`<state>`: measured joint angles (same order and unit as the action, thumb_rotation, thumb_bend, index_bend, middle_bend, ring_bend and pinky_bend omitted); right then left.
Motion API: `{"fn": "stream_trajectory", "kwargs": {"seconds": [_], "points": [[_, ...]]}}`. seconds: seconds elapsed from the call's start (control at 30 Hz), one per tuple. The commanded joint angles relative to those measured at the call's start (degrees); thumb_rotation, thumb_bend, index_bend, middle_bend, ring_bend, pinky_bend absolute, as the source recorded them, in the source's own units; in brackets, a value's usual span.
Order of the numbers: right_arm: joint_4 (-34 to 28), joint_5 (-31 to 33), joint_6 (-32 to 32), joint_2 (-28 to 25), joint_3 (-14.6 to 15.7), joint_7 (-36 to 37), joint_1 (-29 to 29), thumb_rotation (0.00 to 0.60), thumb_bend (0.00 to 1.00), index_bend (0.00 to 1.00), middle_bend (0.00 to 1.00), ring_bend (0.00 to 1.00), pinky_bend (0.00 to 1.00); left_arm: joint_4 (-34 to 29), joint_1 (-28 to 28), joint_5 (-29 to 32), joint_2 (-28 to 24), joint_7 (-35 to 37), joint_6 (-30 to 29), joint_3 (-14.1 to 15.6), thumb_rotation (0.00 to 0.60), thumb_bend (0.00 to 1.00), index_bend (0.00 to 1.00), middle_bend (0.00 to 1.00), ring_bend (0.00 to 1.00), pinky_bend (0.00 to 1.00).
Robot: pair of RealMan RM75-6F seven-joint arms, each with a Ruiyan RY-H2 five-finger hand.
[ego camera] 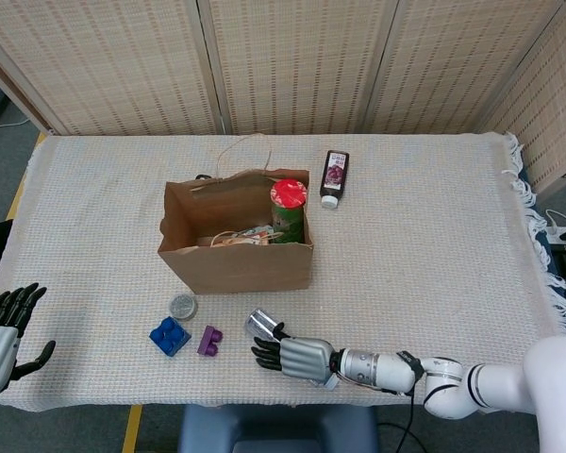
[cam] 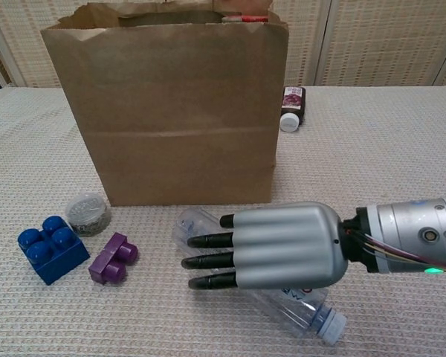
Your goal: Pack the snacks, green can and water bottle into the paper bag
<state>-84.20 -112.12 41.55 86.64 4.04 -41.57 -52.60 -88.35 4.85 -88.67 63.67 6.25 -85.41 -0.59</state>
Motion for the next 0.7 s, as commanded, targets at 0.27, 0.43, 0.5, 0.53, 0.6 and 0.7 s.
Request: {"fn": "stream_trajectory", "kwargs": {"seconds": [0.27,0.43,0.5,0.53,0.6,0.7], "points": [[-0.37,-0.71,2.1,-0.14,0.9,-0.47,0.46,0.6,0.26,0.45,0.4,0.31,0.7,0.15,0.02,-0.1,-0.05,0.51,-0.01,0.03,0.6,0.35,0.04,0.0,0.0,0.0],[-0.06,-2.07,5.36,-1.22,1.75,0.76,0.98,0.6,0.38,0.71,0.55,0.48,0.8,0.16,0.02,-0.09,-0.03,0.47,-0.02,0.04,0.6,0.35,0.04,0.0,0.0,0.0],[-0.29,-2.5,6.77,-2.23,1.81,0.6,1.34,0.6,0.4,0.72,0.55,0.48,0.81,0.15,0.04,-0.07,-0.04,0.41,0.0,0.02,0.6,0.35,0.04,0.0,0.0,0.0],[-0.66,-2.6,7.6,-2.86,1.79,0.57,1.63,0.6,0.4,0.72,0.55,0.48,0.81,0.14,0.03,-0.06,-0.03,0.39,0.0,0.02,0.6,0.35,0.04,0.0,0.0,0.0],[-2.1,-2.71,9.79,-4.56,1.75,0.72,2.48,0.6,0.4,0.72,0.55,0.48,0.81,0.12,0.02,-0.03,-0.03,0.35,-0.01,0.02,0.6,0.35,0.04,0.0,0.0,0.0],[-4.82,-3.42,14.39,-7.67,1.74,1.67,3.97,0.6,0.4,0.72,0.55,0.48,0.81,0.13,0.02,-0.04,-0.02,0.31,-0.03,0.02,0.6,0.35,0.04,0.0,0.0,0.0]]}}
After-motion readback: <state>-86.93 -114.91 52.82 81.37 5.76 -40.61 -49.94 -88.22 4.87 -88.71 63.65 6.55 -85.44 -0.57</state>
